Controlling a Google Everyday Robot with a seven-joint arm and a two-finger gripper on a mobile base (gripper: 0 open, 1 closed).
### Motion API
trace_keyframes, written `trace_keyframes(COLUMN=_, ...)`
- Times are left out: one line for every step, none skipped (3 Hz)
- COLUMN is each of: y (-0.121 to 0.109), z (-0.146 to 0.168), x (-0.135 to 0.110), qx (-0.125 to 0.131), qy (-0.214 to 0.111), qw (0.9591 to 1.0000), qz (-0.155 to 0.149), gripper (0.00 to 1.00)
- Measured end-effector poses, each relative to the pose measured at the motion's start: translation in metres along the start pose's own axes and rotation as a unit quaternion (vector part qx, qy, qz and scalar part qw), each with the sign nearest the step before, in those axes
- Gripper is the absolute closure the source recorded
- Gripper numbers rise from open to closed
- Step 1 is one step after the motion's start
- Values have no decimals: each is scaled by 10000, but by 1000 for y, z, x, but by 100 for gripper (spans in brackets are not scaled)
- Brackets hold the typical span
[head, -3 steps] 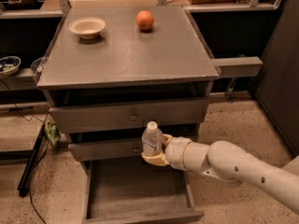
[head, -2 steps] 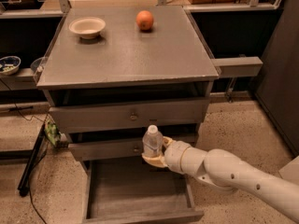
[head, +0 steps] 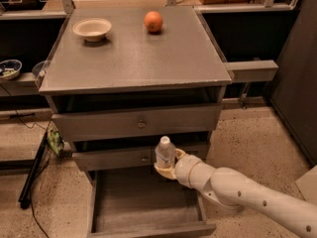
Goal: Place blue plastic bottle into bottom drawer
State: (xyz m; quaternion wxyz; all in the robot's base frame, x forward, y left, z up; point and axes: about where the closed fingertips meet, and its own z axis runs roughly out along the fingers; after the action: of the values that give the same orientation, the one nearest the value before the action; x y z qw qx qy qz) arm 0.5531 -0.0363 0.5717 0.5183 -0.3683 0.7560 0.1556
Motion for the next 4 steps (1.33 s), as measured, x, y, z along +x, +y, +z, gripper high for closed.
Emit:
trace_keyframes(y=-1, z=0, x=0, qx=20, qy=0, qw=10000, qz=1, gripper=100)
trace_keyframes(y=6, z=4, x=8, qx=18, qy=11, qw=9999, qz=109, gripper=100)
trace_keyframes(y=16, z=11, x=23, qx=51, qy=3, qw=9997, qz=249, gripper=100)
trace_keyframes(y=27, z=24, x=62, qx=94, qy=20, qw=9984, qz=564, gripper=100)
